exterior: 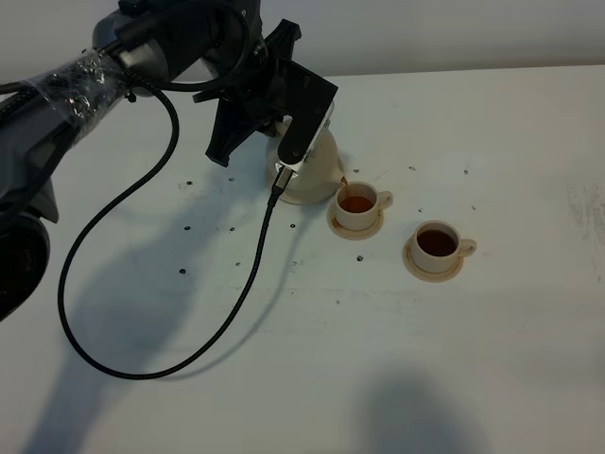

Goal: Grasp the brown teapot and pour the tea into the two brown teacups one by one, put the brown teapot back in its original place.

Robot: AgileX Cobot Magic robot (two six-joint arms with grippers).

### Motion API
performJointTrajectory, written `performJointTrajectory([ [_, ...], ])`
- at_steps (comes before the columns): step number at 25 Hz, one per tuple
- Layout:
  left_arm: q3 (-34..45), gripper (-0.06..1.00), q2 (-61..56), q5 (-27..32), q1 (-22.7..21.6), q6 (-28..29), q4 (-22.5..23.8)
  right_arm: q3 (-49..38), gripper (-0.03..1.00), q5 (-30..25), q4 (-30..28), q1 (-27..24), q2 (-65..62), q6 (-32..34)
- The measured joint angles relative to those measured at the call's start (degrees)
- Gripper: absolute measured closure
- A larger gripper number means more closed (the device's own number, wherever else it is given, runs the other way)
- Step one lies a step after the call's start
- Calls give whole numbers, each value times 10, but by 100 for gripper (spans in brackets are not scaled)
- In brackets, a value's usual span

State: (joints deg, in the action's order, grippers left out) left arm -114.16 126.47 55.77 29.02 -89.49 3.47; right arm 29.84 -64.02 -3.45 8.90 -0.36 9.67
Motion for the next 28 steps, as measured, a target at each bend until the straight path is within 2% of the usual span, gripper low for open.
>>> performJointTrajectory([
  [28, 0, 86, 0, -2, 6, 0, 2, 0, 56, 0, 0, 0, 0, -1],
])
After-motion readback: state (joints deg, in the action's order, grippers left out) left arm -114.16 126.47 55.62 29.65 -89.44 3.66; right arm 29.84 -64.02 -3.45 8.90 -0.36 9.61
